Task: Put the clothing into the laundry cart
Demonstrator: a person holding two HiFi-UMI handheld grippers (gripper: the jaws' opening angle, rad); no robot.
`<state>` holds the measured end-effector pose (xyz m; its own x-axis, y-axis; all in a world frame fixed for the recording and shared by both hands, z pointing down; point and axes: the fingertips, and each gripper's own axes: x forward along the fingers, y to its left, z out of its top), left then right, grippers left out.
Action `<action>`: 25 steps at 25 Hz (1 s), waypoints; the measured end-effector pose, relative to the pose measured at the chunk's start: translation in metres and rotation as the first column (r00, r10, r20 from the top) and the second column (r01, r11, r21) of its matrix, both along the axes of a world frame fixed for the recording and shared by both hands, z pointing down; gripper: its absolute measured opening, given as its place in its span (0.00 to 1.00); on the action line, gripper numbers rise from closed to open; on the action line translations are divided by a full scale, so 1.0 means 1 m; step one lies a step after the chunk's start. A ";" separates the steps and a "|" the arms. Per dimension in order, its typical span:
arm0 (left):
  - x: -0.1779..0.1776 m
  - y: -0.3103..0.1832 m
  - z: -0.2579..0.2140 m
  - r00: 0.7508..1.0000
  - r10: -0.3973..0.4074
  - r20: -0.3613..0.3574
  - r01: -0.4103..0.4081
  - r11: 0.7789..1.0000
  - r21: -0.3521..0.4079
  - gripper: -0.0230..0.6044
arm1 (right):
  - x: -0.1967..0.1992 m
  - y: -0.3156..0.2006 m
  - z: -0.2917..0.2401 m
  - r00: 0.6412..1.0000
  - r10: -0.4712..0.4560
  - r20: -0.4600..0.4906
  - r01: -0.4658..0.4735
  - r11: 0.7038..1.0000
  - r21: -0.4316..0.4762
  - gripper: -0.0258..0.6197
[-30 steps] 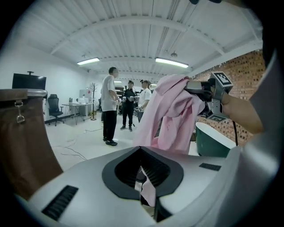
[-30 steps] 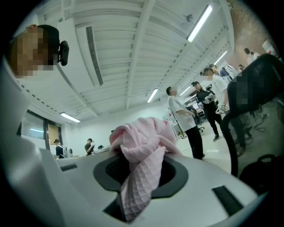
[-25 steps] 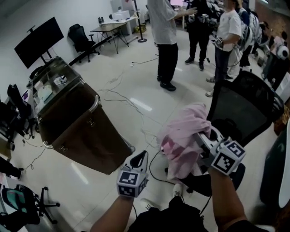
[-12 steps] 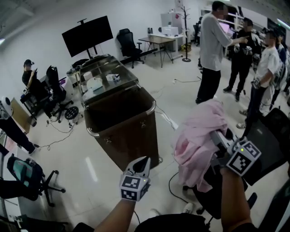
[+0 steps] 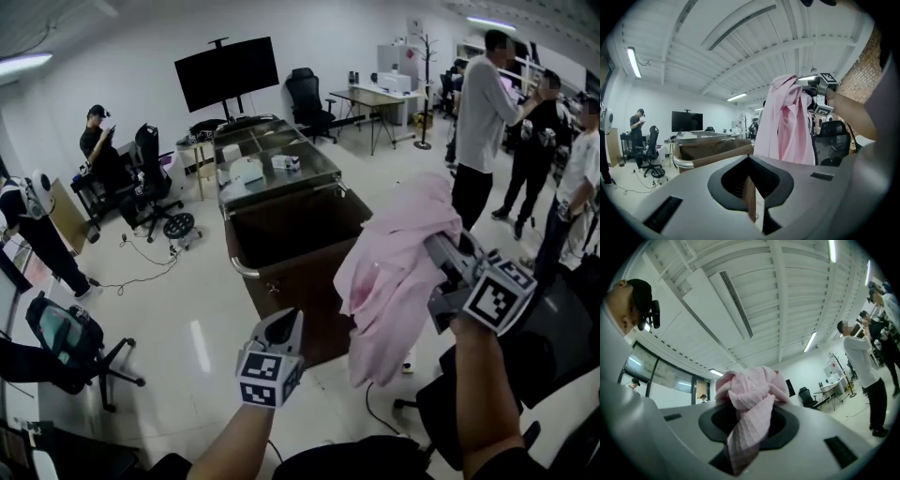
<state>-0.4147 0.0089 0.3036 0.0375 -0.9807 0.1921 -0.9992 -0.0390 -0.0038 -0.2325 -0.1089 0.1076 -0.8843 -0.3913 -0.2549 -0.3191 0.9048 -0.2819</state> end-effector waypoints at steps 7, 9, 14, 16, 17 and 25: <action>-0.043 -0.006 -0.031 0.997 -0.071 -0.002 0.071 0.997 0.038 0.04 | -0.069 -0.011 -0.021 0.996 -0.083 0.016 0.083 0.996 0.021 0.24; -0.052 -0.009 -0.042 0.996 -0.089 -0.001 0.089 0.994 0.057 0.04 | -0.082 -0.014 -0.033 0.994 -0.105 0.034 0.104 0.994 0.035 0.24; -0.082 -0.022 -0.072 0.985 -0.168 0.028 0.164 0.981 0.098 0.04 | -0.119 -0.032 -0.066 0.986 -0.161 0.052 0.156 0.984 0.087 0.24; -0.093 -0.025 -0.078 0.978 -0.205 0.038 0.200 0.974 0.101 0.04 | -0.138 -0.042 -0.075 0.983 -0.179 0.028 0.175 0.978 0.110 0.24; -0.099 -0.026 -0.079 0.974 -0.223 0.043 0.218 0.971 0.099 0.04 | -0.149 -0.050 -0.075 0.982 -0.190 0.018 0.187 0.976 0.110 0.24; -0.138 -0.048 -0.063 0.934 -0.355 0.049 0.352 0.934 0.052 0.04 | -0.248 -0.129 -0.044 0.975 -0.199 -0.100 0.208 0.974 0.085 0.24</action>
<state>-0.5523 -0.0388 0.2405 -0.3229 -0.9356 0.1428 -0.9464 0.3182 -0.0551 -0.4804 -0.2378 0.0639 -0.9639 -0.1783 -0.1979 -0.1454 0.9746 -0.1703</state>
